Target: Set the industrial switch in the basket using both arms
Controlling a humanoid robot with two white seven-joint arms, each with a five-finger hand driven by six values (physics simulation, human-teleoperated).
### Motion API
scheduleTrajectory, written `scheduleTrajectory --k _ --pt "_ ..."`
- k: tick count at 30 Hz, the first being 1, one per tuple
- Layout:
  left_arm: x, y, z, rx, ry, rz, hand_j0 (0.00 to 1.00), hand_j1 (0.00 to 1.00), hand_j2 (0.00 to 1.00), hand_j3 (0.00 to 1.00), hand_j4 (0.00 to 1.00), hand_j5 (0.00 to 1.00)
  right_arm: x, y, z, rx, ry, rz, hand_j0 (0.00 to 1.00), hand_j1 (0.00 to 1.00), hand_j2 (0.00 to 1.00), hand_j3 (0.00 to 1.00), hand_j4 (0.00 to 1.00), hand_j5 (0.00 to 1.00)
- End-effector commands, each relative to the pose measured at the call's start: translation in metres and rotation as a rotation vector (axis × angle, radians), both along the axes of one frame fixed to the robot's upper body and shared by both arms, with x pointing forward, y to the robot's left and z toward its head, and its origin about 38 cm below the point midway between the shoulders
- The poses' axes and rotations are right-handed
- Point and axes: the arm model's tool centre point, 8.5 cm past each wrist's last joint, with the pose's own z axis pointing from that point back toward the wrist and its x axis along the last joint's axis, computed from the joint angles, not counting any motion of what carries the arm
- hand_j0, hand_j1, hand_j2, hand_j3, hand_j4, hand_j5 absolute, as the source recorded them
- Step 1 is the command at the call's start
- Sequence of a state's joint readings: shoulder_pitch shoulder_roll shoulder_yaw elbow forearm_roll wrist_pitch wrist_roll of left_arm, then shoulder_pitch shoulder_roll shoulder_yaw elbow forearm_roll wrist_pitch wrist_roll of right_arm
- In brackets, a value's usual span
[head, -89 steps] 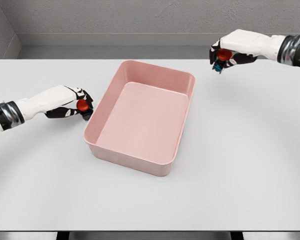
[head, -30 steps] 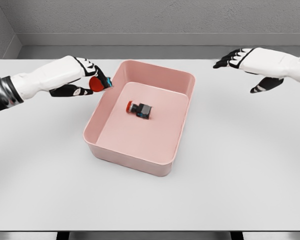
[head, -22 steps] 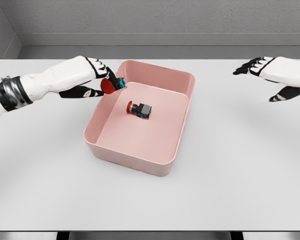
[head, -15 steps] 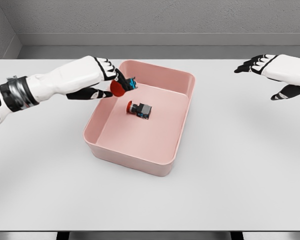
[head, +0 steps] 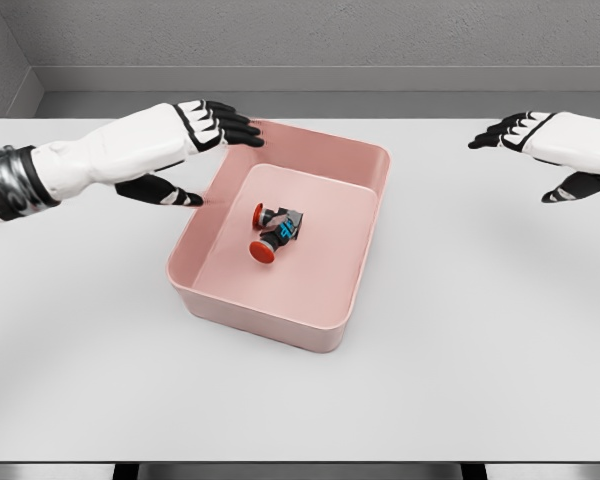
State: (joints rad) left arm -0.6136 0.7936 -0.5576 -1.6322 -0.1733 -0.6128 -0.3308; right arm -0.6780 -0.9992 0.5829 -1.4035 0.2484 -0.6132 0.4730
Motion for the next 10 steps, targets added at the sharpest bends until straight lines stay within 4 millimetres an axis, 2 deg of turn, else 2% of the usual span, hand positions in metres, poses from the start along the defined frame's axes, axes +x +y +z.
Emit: scheduleTrajectory --k 1,3,4,5,7,8,10 --pt "-0.001 0.030 0.011 0.010 0.013 0.052 1.00 1.00 1.00 1.00 1.00 1.00 0.000 -0.001 0.000 0.006 0.001 -0.003 1.00 1.00 1.00 1.00 1.00 1.00" --pt "0.002 0.064 0.007 0.013 0.029 0.146 1.00 1.00 1.00 1.00 1.00 1.00 0.000 -0.001 0.000 0.006 0.003 -0.005 1.00 1.00 1.00 1.00 1.00 1.00" --pt "0.005 0.088 0.006 0.028 0.041 0.211 1.00 1.00 1.00 1.00 1.00 1.00 0.000 -0.001 0.000 0.006 0.003 -0.005 1.00 1.00 1.00 1.00 1.00 1.00" --pt "0.006 0.099 0.008 0.038 0.042 0.240 1.00 1.00 1.00 1.00 1.00 1.00 0.000 -0.002 0.000 0.005 0.004 -0.007 1.00 1.00 1.00 1.00 1.00 1.00" --pt "0.002 0.122 -0.008 0.060 0.088 0.299 1.00 1.00 1.00 1.00 1.00 1.00 0.000 -0.001 -0.001 0.006 0.004 -0.006 1.00 1.00 1.00 1.00 1.00 1.00" --pt "0.002 0.143 -0.012 0.062 0.106 0.358 1.00 1.00 1.00 1.00 1.00 1.00 0.000 -0.001 -0.001 0.006 0.004 -0.006 1.00 1.00 1.00 1.00 1.00 1.00" --pt "0.003 0.156 -0.015 0.063 0.116 0.395 1.00 1.00 1.00 1.00 1.00 1.00 0.000 -0.001 -0.001 0.006 0.005 -0.006 1.00 1.00 1.00 1.00 1.00 1.00"
